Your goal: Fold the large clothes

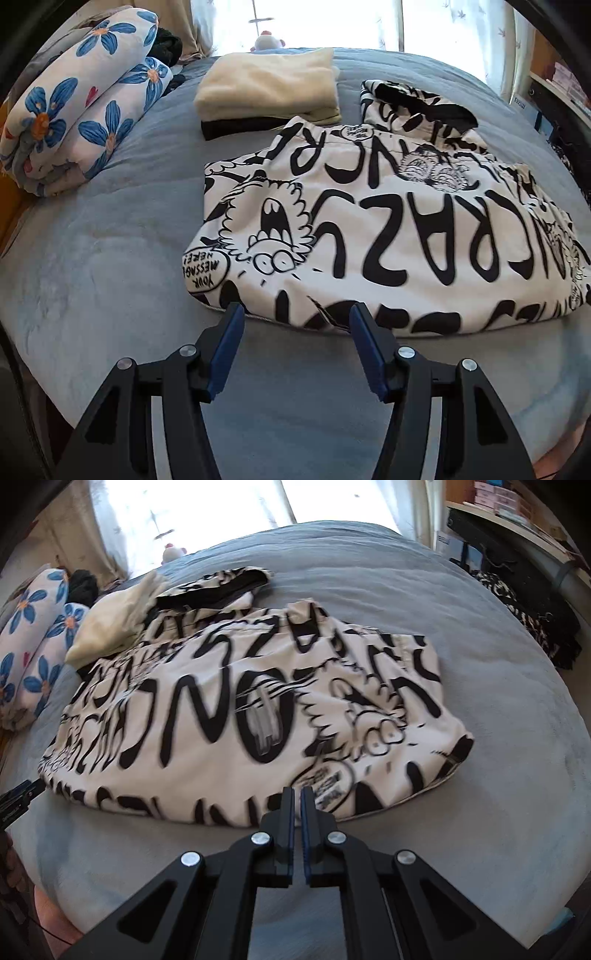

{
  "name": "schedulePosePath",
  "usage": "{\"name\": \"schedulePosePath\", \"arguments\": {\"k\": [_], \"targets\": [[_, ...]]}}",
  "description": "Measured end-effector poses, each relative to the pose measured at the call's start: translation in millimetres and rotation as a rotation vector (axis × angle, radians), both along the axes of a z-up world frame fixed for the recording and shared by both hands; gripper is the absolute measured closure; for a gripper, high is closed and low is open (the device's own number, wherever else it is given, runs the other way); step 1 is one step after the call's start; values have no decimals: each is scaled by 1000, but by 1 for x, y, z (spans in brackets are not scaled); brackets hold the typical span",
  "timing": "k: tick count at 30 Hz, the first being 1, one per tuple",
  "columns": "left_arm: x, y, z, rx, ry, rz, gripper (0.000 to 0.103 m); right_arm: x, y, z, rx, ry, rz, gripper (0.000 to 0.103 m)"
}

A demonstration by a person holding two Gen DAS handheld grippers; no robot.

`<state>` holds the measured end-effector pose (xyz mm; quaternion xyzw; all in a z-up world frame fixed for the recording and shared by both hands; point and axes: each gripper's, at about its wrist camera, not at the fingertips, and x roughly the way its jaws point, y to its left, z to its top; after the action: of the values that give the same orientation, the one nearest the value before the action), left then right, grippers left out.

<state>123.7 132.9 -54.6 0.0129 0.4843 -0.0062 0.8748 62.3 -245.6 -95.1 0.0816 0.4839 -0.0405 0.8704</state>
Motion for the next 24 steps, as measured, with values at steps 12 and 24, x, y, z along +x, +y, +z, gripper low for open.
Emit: {"name": "schedulePosePath", "arguments": {"k": [12, 24], "targets": [[-17, -8, 9, -75, -1, -2, 45, -9, 27, -5, 46, 3, 57, 100], [4, -28, 8, -93, 14, -27, 45, 14, 32, -20, 94, 42, 81, 100]]}}
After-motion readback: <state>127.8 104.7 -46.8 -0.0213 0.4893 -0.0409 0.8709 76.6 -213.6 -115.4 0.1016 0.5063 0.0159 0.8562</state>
